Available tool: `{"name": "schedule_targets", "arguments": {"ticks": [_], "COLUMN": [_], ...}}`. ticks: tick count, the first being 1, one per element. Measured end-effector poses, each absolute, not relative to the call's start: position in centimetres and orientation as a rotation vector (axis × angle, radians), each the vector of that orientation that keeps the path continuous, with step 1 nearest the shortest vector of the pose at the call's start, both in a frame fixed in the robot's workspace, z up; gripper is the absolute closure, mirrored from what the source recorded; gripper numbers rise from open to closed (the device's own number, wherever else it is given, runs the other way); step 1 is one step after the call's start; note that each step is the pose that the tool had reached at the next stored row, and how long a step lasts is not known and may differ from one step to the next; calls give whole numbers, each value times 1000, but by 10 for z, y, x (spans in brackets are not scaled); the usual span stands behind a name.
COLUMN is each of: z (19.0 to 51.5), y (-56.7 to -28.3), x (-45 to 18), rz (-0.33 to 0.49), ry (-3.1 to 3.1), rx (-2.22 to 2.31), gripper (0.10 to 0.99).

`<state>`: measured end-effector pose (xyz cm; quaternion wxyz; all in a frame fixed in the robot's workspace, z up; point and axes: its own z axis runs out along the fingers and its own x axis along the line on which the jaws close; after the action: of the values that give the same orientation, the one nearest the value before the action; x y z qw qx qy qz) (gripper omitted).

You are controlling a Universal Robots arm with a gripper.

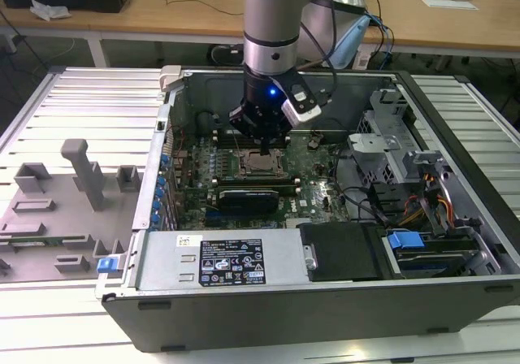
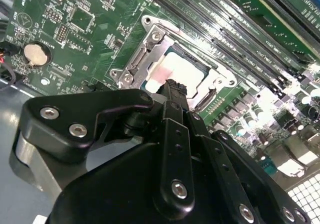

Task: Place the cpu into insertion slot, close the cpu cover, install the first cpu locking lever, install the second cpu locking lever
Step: 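Close the cpu cover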

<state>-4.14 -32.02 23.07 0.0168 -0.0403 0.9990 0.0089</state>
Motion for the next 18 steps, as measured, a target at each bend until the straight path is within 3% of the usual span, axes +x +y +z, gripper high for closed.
{"name": "schedule_targets", "arguments": {"ticks": [18], "z": [245], "y": [-320], "x": [-47], "rz": [-12], "ry": [3097], "rx": [-116], "gripper": [980]}}
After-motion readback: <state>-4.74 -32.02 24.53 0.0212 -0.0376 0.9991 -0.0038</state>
